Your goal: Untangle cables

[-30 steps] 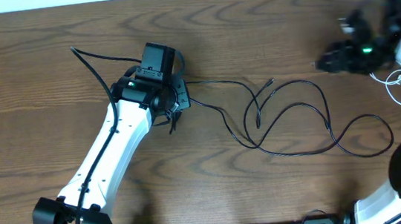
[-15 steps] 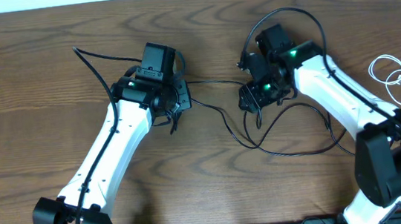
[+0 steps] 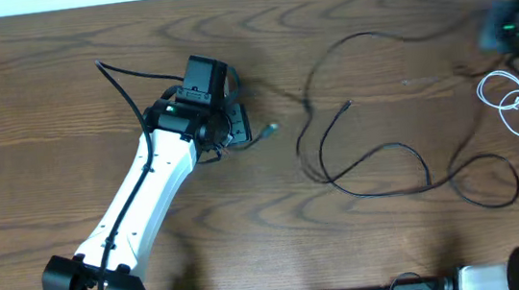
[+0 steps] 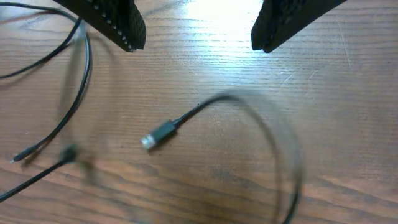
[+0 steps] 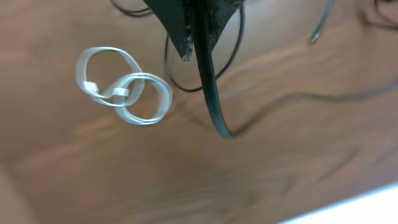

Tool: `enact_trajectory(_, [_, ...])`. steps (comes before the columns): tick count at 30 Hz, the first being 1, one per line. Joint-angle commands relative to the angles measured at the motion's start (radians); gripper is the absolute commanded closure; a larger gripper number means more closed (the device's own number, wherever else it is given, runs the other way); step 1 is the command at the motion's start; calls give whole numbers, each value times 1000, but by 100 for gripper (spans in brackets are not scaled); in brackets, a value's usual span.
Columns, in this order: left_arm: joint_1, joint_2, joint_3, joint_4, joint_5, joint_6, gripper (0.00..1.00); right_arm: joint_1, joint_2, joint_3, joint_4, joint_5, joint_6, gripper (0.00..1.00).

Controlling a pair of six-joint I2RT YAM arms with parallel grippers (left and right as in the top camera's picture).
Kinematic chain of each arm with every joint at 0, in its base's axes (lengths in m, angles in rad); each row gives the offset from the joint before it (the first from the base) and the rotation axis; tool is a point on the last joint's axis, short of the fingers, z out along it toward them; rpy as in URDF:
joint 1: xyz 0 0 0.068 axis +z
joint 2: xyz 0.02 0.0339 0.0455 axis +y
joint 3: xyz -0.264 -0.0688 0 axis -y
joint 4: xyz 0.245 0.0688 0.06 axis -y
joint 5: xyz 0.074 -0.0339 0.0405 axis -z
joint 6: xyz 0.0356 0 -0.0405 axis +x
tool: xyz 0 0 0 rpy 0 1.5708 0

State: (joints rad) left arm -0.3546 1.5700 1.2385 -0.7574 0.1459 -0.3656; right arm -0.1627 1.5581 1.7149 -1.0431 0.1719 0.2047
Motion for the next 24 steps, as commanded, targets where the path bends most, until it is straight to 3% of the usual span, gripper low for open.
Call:
enact_trajectory(1, [-1,9,9,-5,0,6,39,-179,-19,11,-7,46,131,99])
enact_trajectory(4, [-1,9,9,-5,0,6,39,-297,-19,7,-3,6,234,99])
enact_trajectory(7, [-2,9,9,-5,0,5,39,-327,-18,7,13,-203,172,99])
enact_trajectory(13, [-44,11,9,-33,74,6,39,-327,-9,-19,-6,-126,145,99])
enact_trajectory(17, [-128,36,9,-26,101,5,23,-327,13,-74,-12,-126,134,99])
enact_trajectory(24, [-309,201,9,119,102,5,22,-327,21,-152,-4,-159,134,99])
